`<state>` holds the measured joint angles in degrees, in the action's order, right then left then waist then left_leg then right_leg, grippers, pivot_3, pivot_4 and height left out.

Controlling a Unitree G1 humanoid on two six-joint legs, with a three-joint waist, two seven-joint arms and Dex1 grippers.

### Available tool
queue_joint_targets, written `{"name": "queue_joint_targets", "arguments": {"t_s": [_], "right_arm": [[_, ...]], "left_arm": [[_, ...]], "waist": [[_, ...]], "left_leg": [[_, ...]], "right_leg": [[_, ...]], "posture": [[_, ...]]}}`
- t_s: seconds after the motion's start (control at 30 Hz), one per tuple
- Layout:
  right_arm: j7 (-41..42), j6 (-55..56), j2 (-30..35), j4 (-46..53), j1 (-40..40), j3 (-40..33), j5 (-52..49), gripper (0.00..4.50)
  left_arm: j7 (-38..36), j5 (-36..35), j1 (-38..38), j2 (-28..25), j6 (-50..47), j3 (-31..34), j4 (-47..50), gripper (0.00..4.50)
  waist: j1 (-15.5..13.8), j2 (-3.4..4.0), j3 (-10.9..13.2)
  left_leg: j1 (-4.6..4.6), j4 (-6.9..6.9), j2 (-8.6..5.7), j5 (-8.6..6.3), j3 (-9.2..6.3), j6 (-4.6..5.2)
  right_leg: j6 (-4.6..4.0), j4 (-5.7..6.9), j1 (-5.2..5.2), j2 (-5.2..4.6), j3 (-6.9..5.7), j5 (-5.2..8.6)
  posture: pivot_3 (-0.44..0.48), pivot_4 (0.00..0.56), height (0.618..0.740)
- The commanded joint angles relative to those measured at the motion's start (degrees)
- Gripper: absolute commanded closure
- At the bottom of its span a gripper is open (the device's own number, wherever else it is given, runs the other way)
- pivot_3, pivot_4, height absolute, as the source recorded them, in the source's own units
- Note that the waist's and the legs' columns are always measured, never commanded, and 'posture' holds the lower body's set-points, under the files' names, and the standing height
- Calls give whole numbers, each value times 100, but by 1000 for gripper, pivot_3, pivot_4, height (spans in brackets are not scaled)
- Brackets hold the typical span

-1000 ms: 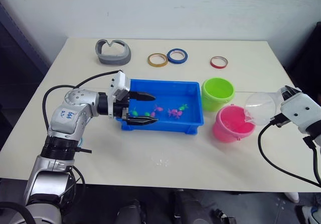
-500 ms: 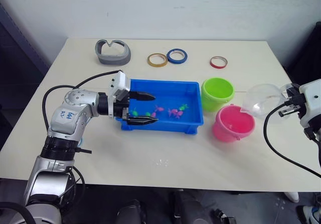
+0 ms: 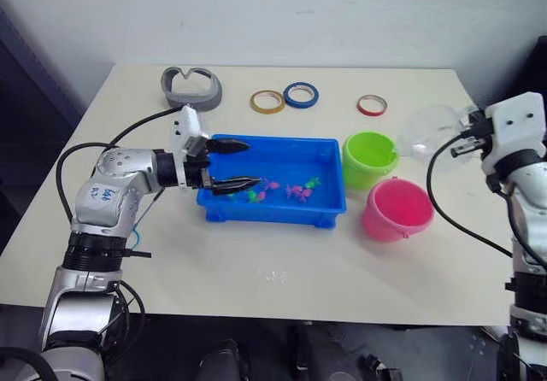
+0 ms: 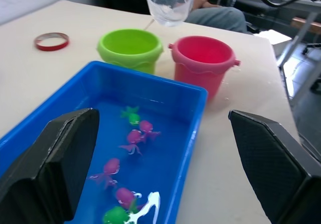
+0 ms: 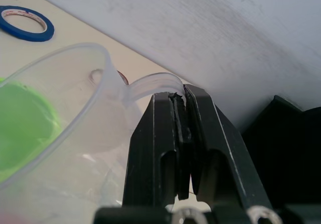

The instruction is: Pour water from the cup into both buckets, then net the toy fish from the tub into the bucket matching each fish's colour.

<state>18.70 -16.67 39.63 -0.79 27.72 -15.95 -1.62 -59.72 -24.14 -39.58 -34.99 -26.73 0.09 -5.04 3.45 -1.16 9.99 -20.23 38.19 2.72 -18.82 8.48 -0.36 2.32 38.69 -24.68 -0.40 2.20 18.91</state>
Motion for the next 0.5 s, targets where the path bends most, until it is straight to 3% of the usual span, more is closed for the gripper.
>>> {"name": "queue_joint_targets", "arguments": {"t_s": [0.03, 0.27, 0.5], "right_arm": [[-228, 511, -45, -334, 428, 145, 207, 4425], [-575, 1222, -51, -1108, 919, 701, 792, 4425], [-741, 1677, -34, -1213, 1029, 1133, 1298, 4425]], "left_arm": [[125, -40, 118, -122, 0, 224, 319, 0], [251, -91, 311, -244, -97, 338, 569, 0], [303, -132, 375, -274, -145, 354, 654, 0]], "waist": [[6, 0, 0], [17, 1, 1], [21, 1, 1]], "left_leg": [[0, 0, 1, 0, 0, 0], [0, 1, 1, 0, 0, 0], [-1, 0, 1, 0, 0, 0]], "right_leg": [[0, 1, -1, 1, 0, 0], [0, 3, -2, -1, 0, 0], [0, 3, -3, 0, 0, 0]], "posture": [[0, 150, 738], [0, 150, 738], [0, 150, 738]]}}
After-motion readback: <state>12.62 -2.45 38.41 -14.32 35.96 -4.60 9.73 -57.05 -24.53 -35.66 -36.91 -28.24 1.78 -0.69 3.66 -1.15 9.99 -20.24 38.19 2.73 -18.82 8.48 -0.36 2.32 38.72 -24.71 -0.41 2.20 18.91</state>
